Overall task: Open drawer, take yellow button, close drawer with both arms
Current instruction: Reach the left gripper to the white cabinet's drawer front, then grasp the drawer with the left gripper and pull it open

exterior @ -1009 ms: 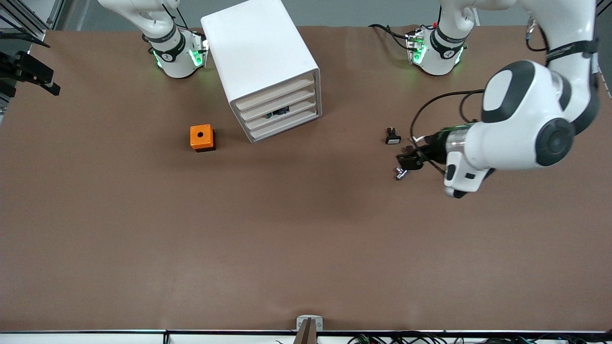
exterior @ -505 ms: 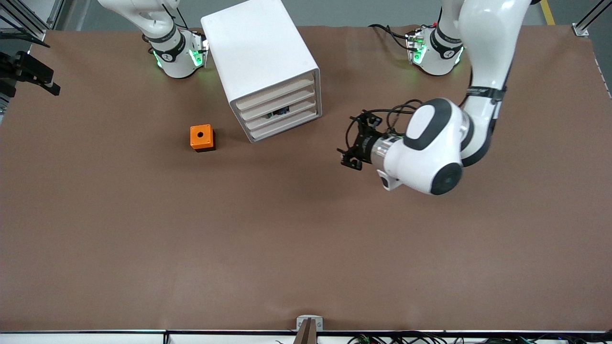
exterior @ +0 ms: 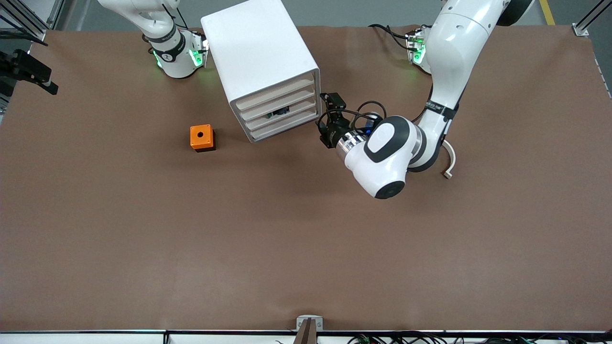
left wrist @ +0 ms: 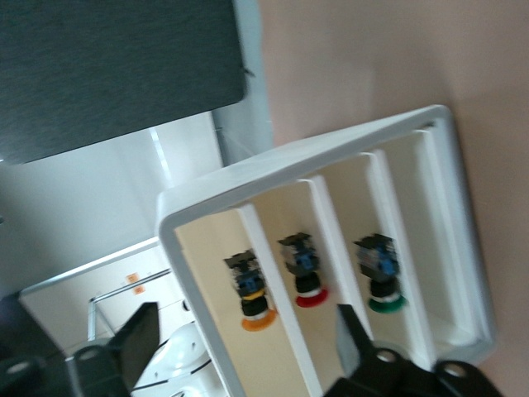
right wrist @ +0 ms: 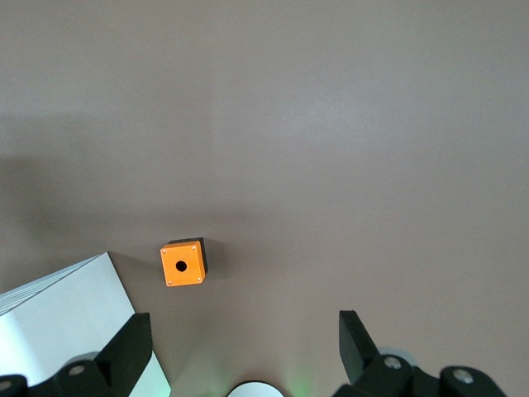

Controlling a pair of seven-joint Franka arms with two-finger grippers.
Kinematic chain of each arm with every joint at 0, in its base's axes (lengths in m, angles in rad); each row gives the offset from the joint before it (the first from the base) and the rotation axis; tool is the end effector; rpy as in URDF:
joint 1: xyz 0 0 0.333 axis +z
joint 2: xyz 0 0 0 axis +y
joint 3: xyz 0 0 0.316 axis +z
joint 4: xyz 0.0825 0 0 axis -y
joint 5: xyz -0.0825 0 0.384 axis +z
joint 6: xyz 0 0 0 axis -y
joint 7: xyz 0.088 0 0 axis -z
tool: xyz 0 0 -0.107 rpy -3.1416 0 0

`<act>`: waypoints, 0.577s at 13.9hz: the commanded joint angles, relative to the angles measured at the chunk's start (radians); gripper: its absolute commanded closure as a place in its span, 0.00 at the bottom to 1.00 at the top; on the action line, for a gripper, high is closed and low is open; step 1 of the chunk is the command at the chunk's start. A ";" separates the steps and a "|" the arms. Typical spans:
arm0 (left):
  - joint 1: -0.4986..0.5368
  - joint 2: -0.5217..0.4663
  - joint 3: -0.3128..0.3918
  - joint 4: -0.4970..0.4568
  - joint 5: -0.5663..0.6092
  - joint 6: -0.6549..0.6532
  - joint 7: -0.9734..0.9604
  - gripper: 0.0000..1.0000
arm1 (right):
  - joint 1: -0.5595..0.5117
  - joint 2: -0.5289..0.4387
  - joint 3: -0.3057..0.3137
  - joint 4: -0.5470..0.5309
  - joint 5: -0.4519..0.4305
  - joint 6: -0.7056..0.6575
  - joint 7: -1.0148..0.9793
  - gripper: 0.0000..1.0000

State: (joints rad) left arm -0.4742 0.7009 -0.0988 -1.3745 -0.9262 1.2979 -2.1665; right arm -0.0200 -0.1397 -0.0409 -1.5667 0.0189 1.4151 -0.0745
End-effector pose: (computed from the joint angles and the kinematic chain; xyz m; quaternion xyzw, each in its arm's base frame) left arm 0.5051 -0.4294 0.3222 -0.5329 -0.6163 0.5310 0.2327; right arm 0.4918 -0.0295 0.6860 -0.9999 -0.0084 0.0052 0.0126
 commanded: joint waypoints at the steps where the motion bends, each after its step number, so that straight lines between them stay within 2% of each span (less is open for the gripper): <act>1: 0.005 0.055 -0.015 0.025 -0.051 -0.042 -0.076 0.36 | -0.001 0.000 -0.001 0.028 -0.007 -0.005 -0.010 0.00; 4: 0.003 0.114 -0.015 0.025 -0.069 -0.040 -0.116 0.40 | -0.005 0.003 -0.004 0.031 -0.007 -0.005 -0.010 0.00; 8: -0.024 0.140 -0.016 0.015 -0.121 -0.040 -0.124 0.40 | -0.009 0.014 -0.005 0.030 -0.007 -0.005 -0.011 0.00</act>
State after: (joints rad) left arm -0.4768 0.8320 -0.1119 -1.3746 -1.0192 1.2743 -2.2583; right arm -0.0207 -0.1366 -0.0490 -1.5515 0.0188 1.4151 -0.0745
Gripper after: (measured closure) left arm 0.401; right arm 0.000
